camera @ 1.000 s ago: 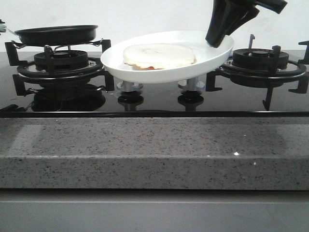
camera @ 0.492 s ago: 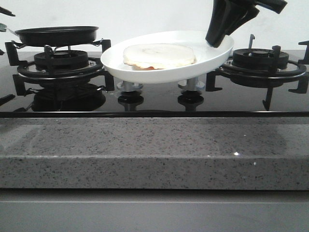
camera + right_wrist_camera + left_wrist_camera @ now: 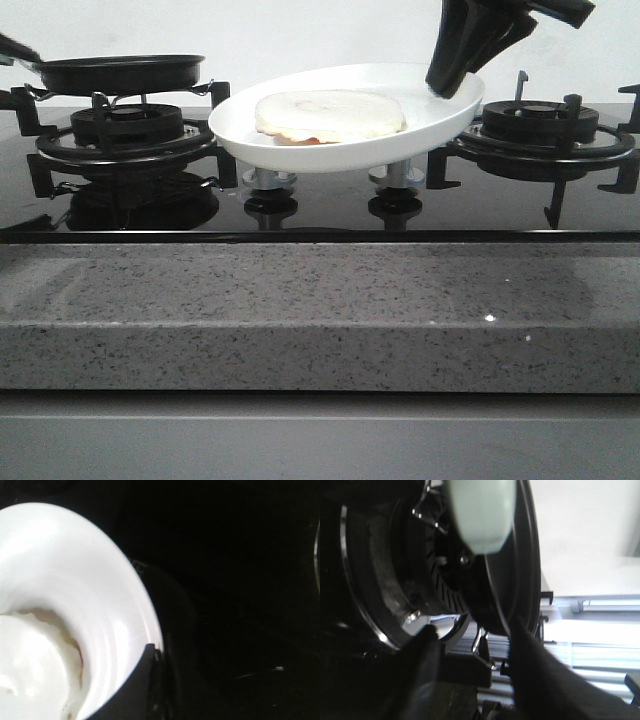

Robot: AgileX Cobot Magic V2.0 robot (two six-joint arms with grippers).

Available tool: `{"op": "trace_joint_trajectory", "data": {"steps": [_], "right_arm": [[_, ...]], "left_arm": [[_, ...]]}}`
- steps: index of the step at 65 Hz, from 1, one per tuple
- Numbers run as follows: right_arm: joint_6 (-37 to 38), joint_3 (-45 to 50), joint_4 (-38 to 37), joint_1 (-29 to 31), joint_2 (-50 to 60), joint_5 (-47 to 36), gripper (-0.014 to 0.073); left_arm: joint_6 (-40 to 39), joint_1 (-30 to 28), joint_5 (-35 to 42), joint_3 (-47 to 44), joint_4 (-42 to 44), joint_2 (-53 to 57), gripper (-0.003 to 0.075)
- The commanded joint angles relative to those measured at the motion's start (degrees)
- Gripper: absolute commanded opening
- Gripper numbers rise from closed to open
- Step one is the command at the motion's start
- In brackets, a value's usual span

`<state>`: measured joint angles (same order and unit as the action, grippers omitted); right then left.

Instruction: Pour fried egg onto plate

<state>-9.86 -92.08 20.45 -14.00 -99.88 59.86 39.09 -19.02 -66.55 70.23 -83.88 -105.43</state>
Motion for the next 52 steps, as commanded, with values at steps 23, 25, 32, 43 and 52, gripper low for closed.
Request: {"op": "trace_joint_trajectory", "data": {"steps": [23, 25, 32, 43, 52], "right_arm": [[-0.3, -1.6, 2.2, 0.0, 3.2, -2.1, -0.0058], [-0.3, -1.6, 2.2, 0.0, 3.2, -2.1, -0.0058], [-0.3, -1.6, 2.2, 0.0, 3.2, -2.1, -0.0058], [-0.3, -1.6, 2.2, 0.0, 3.2, -2.1, -0.0058], [-0.3, -1.6, 2.2, 0.0, 3.2, -2.1, -0.0058]], "left_arm": [[4.0, -0.2, -5.6, 0.8, -2.5, 5.3, -0.002], [4.4, -0.2, -5.4, 0.6, -2.5, 5.9, -0.002], [5.8, -0.2, -3.9, -0.6, -2.1, 8.7, -0.002], [8.5, 0.4, 4.3, -3.0, 5.1, 15.6, -0.002], [9.0, 3.1, 15.1, -4.0, 16.6, 22.5, -0.002]]}}
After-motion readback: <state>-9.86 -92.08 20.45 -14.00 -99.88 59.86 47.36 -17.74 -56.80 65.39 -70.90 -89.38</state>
